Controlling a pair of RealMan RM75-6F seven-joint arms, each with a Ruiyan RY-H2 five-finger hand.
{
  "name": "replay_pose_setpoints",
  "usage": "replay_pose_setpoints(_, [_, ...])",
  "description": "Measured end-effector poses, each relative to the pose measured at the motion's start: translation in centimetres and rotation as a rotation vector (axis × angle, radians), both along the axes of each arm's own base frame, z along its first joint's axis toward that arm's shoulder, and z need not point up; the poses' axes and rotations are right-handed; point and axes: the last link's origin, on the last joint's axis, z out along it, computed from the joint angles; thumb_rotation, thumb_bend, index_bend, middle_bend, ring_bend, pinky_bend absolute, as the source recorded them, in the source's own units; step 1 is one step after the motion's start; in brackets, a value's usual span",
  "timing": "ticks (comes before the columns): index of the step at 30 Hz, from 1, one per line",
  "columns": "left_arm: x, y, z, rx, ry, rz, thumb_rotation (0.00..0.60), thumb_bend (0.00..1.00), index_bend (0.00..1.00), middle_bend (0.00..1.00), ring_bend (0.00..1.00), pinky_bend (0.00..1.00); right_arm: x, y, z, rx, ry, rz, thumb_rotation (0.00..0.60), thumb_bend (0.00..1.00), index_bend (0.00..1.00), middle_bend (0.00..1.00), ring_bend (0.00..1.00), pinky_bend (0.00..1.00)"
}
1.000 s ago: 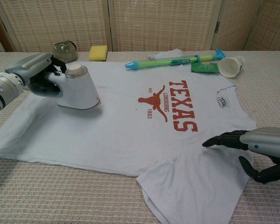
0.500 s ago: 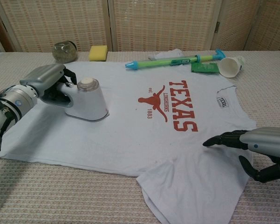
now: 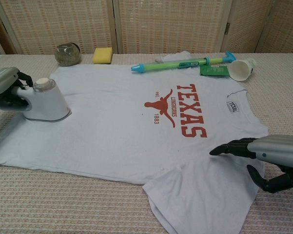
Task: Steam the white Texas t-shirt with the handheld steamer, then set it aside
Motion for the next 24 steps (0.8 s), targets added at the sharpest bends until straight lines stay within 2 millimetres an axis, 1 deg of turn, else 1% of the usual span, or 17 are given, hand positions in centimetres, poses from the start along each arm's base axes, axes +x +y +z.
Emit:
replay_pose_setpoints(4, [-2.2, -0.4, 1.6, 0.035, 0.007, 0.049, 0.600, 0.46, 0.97, 1.00, 0.89, 0.77, 0.0, 0.0, 0.0, 0.001, 0.001, -0.001, 0.326, 0.88, 0.00, 0.05, 0.00, 0.00])
replay_pose_setpoints(6, [-2.8, -0.5, 2.4, 0.054, 0.005, 0.059, 0.600, 0.46, 0.97, 1.00, 0.89, 0.77, 0.0, 0.1, 0.0, 0.002, 0.002, -0.001, 0.326, 0.88, 0.00, 0.05, 0.00, 0.00])
replay_pose_setpoints(8, [-3.1, -0.5, 3.2, 0.072, 0.004, 0.057, 0.600, 0.46, 0.97, 1.00, 0.89, 0.77, 0.1, 0.1, -0.1, 0.002, 0.003, -0.001, 0.326, 0.89, 0.00, 0.05, 0.00, 0.00])
replay_pose_setpoints(11, [-2.8, -0.4, 3.7, 0.088, -0.004, 0.034, 0.600, 0.46, 0.97, 1.00, 0.89, 0.77, 0.1, 0.1, -0.1, 0.002, 0.001, -0.002, 0.328, 0.89, 0.00, 0.05, 0.00, 0.00])
replay_pose_setpoints(15, [-1.3, -0.1, 3.2, 0.084, -0.036, -0.015, 0.600, 0.46, 0.97, 1.00, 0.89, 0.77, 0.2, 0.1, -0.1, 0.000, -0.002, 0.000, 0.328, 0.88, 0.00, 0.05, 0.00, 0.00])
replay_pose_setpoints(18, [0.5, 0.0, 2.2, 0.066, -0.069, -0.065, 0.600, 0.45, 0.97, 1.00, 0.89, 0.77, 0.2, 0.1, 0.0, -0.004, -0.004, 0.000, 0.325, 0.88, 0.00, 0.05, 0.00, 0.00])
replay_pose_setpoints(24, [5.1, -0.4, -0.8, -0.007, -0.103, -0.187, 0.600, 0.45, 0.97, 1.00, 0.89, 0.77, -0.2, 0.2, 0.3, -0.012, -0.004, -0.012, 0.329, 0.88, 0.00, 0.05, 0.00, 0.00])
